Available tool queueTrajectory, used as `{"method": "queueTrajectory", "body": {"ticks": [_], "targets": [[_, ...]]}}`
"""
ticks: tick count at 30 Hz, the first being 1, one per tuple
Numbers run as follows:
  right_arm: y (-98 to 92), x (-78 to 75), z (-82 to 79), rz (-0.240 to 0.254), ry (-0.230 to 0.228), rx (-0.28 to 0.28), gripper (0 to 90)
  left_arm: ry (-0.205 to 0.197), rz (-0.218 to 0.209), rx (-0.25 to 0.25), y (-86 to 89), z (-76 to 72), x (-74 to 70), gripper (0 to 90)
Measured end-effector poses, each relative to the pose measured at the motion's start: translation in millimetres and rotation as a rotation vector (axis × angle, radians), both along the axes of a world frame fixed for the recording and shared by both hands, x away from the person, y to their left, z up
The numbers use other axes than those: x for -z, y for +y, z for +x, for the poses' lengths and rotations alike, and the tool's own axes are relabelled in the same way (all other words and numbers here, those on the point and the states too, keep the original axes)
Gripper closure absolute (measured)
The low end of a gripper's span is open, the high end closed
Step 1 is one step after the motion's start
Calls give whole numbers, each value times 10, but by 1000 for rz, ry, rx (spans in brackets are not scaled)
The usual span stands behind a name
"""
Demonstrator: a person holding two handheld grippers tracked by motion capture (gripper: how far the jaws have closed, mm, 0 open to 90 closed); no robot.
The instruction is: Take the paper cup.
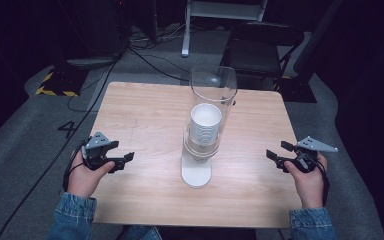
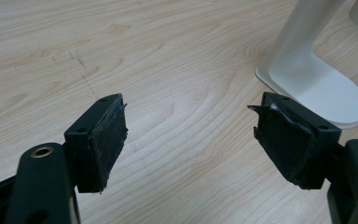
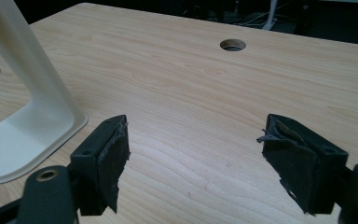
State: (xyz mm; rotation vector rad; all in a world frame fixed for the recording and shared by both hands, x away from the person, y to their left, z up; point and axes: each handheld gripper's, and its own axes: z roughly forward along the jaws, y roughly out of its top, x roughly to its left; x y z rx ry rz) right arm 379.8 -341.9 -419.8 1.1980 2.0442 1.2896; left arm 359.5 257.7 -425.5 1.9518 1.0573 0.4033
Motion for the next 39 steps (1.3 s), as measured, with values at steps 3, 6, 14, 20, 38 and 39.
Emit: {"method": "queueTrajectory", "body": {"ticks": [3,6,14,20,38,39], "targets": [[6,-27,-9,2,-13,-2,224,2,4,10,-16,-6,0,245],[25,-51,-20,10,-23,-4,222,9,-5,20,-23,-11,1,244],[217,-88,5,7,-35,-53,222,7,7,28,-43,-20,2,244],[372,-106,31,27,-29,-107,229,7,0,33,-27,-67,2,244],[1195,-125,123,66,-25,-316,185,25,-4,30,1,-93,39,245],[1243,-120,119,74,-20,-336,188,23,-3,29,-2,-93,42,245]]}}
